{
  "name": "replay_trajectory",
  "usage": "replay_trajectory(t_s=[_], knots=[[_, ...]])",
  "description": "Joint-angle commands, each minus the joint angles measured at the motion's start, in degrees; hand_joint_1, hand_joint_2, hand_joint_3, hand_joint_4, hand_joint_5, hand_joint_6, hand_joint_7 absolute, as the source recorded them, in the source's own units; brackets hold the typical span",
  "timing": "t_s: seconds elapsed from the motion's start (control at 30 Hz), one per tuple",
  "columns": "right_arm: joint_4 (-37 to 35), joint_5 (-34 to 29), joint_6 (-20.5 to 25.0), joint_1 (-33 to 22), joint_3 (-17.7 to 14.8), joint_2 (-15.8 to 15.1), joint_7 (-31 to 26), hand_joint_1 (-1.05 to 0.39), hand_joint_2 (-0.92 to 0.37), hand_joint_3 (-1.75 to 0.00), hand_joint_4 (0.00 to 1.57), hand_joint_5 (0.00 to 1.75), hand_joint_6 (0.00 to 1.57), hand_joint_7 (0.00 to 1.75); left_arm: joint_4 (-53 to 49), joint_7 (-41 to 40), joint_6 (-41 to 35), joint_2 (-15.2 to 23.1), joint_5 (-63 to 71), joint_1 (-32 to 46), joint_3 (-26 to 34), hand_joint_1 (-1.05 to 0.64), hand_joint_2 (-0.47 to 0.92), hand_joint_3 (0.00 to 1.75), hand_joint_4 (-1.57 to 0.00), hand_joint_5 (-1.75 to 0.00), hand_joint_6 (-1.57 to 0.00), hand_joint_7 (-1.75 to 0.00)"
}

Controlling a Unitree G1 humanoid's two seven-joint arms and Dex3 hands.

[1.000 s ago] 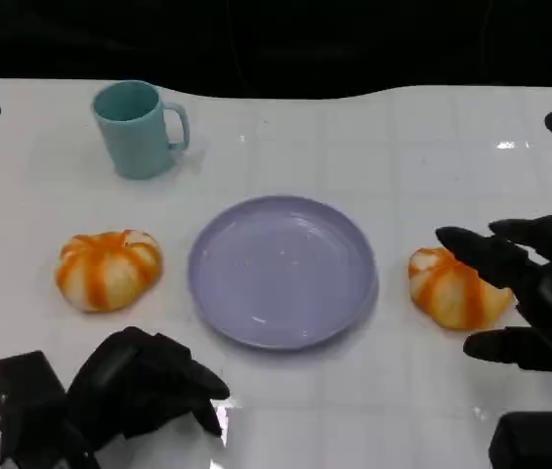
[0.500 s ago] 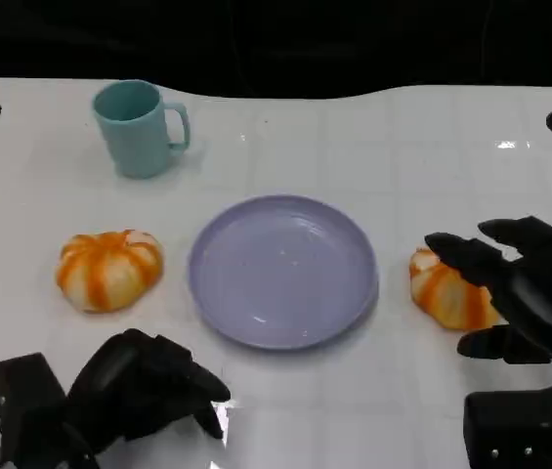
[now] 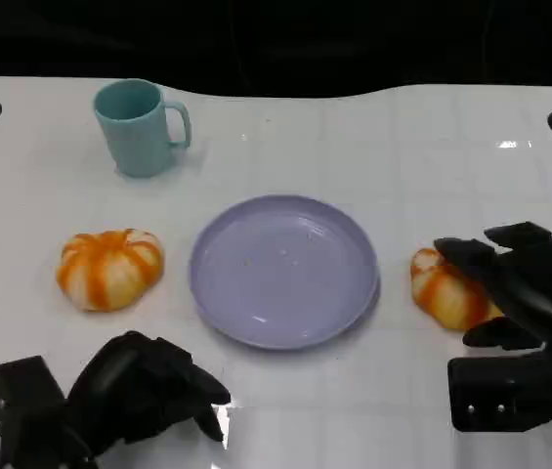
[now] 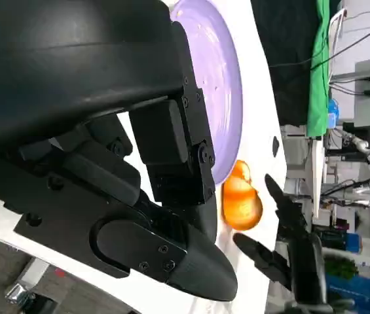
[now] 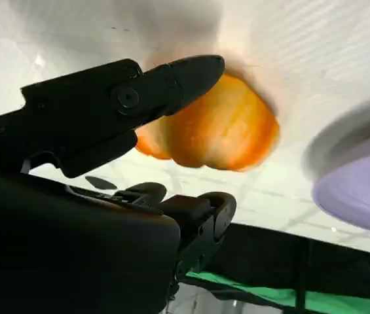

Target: Grasp the bread from the table and place it into the plate.

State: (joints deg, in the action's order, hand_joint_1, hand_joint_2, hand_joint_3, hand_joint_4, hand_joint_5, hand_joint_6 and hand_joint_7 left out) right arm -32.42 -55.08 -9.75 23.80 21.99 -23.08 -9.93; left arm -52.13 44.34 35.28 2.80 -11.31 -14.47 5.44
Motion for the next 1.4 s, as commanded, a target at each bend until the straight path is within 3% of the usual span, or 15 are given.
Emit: replay_trajectory(t_s=[0.03,0.37,0.47,0.57,0.6,0.63,0.67,0.73,0.87,0.9,0.93,1.03,1.17,1.27,1.4], knots=[[-6.08,2.02,-0.82,2.75,1.26,0.2,-2.54,-0.63,-0.89,0.0,0.2,0.21,0.28,0.01,0.71,-0.1,-0.27,0.88,-0.1,0.91,-0.16,-1.05,0.85,0.0,-1.24,-0.92,-1.57,-0.03],[-15.91,5.37,-3.24,7.16,3.33,1.72,-6.11,-0.54,-0.91,0.0,0.32,0.19,0.36,0.02,2.06,0.33,-1.53,0.84,-0.81,1.69,-0.2,-1.05,0.84,0.0,-1.25,-0.91,-1.57,-0.03],[-17.85,6.58,-4.65,8.09,3.36,2.2,-7.85,-0.47,-0.91,0.0,0.45,0.18,0.45,0.04,2.38,0.23,-1.51,0.77,-0.78,1.86,-0.28,-1.05,0.84,0.0,-1.25,-0.91,-1.57,-0.03],[-19.5,7.87,-6.32,8.8,3.14,2.75,-10.7,-0.33,-0.91,0.0,0.72,0.27,0.62,0.08,2.65,-0.02,-1.79,0.78,-0.61,1.98,-0.46,-1.05,0.84,0.0,-1.25,-0.91,-1.57,-0.03],[-19.96,8.2,-6.84,9.02,3.12,2.88,-11.64,-0.29,-0.91,0.0,0.76,0.49,0.7,0.07,2.69,-0.06,-1.89,0.76,-0.61,2.0,-0.49,-1.05,0.84,0.0,-1.25,-0.91,-1.57,-0.03],[-20.36,8.44,-7.21,9.2,3.2,2.95,-12.3,-0.25,-0.91,0.0,0.72,0.87,0.8,0.05,2.72,-0.08,-1.96,0.75,-0.63,2.02,-0.5,-1.05,0.84,0.0,-1.25,-0.91,-1.57,-0.03],[-21.24,8.71,-8.84,9.46,3.18,3.03,-14.77,-0.24,-0.91,0.0,0.69,1.01,0.84,0.05,2.67,-0.05,-2.02,0.71,-0.69,2.01,-0.48,-1.05,0.84,0.0,-1.25,-0.91,-1.57,-0.03],[-23.01,9.38,-11.3,10.05,2.98,3.29,-18.21,-0.17,-0.92,-0.11,0.82,1.39,1.13,0.15,2.46,0.04,-1.72,0.68,-0.71,1.92,-0.46,-1.05,0.84,0.0,-1.25,-0.91,-1.56,-0.03],[-25.17,9.42,-12.79,11.24,3.48,3.45,-21.54,-0.14,-0.91,-0.24,0.85,1.6,1.27,0.19,2.41,-0.14,-1.65,0.68,-0.59,1.86,-0.47,-1.05,0.84,0.0,-1.24,-0.9,-1.56,-0.02],[-25.19,9.18,-13.05,11.54,3.49,3.45,-23.44,-0.13,-0.85,-0.29,0.86,1.67,1.19,0.51,2.49,-0.52,-1.54,0.75,-0.27,1.88,-0.57,-1.05,0.84,0.0,-1.25,-0.9,-1.57,-0.03],[-25.25,9.05,-13.24,11.78,3.56,3.45,-24.86,-0.11,-0.74,-0.4,0.89,1.72,0.95,1.12,2.55,-0.79,-1.45,0.8,-0.04,1.89,-0.64,-1.05,0.85,0.0,-1.25,-0.91,-1.57,-0.03],[-25.35,9.02,-13.52,12.24,3.77,3.73,-28.92,-0.11,-0.49,-0.81,0.92,1.74,0.73,1.66,2.27,-0.68,-1.2,0.76,-0.21,1.76,-0.5,-1.05,0.85,0.0,-1.25,-0.91,-1.57,-0.03],[-25.74,9.25,-13.88,12.7,4.11,3.96,-31.14,-0.11,-0.42,-0.94,0.92,1.75,0.7,1.74,2.3,-0.67,-1.35,0.78,-0.23,1.72,-0.53,-1.05,0.84,0.0,-1.25,-0.91,-1.57,-0.03],[-24.84,9.68,-15.12,12.89,3.72,4.35,-33.69,-0.1,-0.28,-1.22,0.97,1.75,0.75,1.74,2.31,-0.75,-1.35,0.94,-0.02,1.65,-0.63,-1.05,0.85,0.0,-1.26,-0.91,-1.57,-0.03],[-24.0,10.58,-17.42,13.0,3.2,4.74,-35.48,-0.09,-0.27,-1.32,0.99,1.75,0.75,1.75,2.04,-0.12,-1.3,0.94,-0.53,1.52,-0.4,-1.05,0.85,0.0,-1.26,-0.9,-1.57,-0.03]])
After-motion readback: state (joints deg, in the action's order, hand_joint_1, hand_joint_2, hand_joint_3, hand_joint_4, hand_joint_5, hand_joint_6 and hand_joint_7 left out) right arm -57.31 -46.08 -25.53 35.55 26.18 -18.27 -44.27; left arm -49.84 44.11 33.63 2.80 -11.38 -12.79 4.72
